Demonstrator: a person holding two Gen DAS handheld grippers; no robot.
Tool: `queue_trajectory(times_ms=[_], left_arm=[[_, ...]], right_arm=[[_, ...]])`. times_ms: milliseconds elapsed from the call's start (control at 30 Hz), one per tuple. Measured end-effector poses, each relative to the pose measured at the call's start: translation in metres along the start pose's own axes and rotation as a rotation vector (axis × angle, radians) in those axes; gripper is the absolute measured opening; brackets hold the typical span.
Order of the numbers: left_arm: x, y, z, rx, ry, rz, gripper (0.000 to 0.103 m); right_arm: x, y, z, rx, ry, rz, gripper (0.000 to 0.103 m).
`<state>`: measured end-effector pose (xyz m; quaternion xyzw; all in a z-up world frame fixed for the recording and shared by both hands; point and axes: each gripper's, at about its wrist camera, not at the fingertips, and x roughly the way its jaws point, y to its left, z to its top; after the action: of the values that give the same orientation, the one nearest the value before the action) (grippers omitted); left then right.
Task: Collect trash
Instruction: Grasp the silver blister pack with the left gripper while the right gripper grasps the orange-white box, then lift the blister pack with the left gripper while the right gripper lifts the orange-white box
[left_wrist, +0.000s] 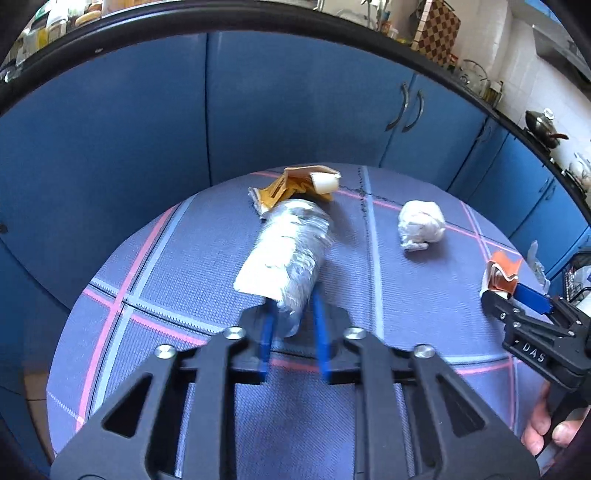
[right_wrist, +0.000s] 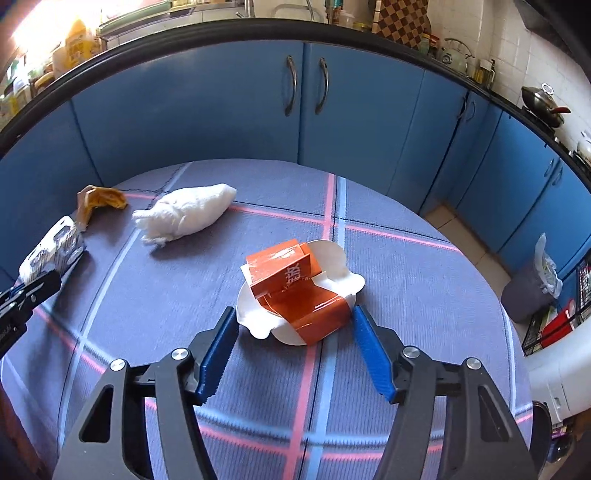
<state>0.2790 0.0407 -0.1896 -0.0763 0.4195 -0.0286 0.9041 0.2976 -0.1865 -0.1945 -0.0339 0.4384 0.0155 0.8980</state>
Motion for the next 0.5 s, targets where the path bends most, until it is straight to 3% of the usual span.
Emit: queue_trajectory(times_ms=[500], left_arm=[[-0.054, -0.026, -0.005, 0.039, -0.085, -0.06, 0.004]], right_arm=[[-0.056, -0.012, -0.016, 0.008, -0.062, -0.002, 0.062]])
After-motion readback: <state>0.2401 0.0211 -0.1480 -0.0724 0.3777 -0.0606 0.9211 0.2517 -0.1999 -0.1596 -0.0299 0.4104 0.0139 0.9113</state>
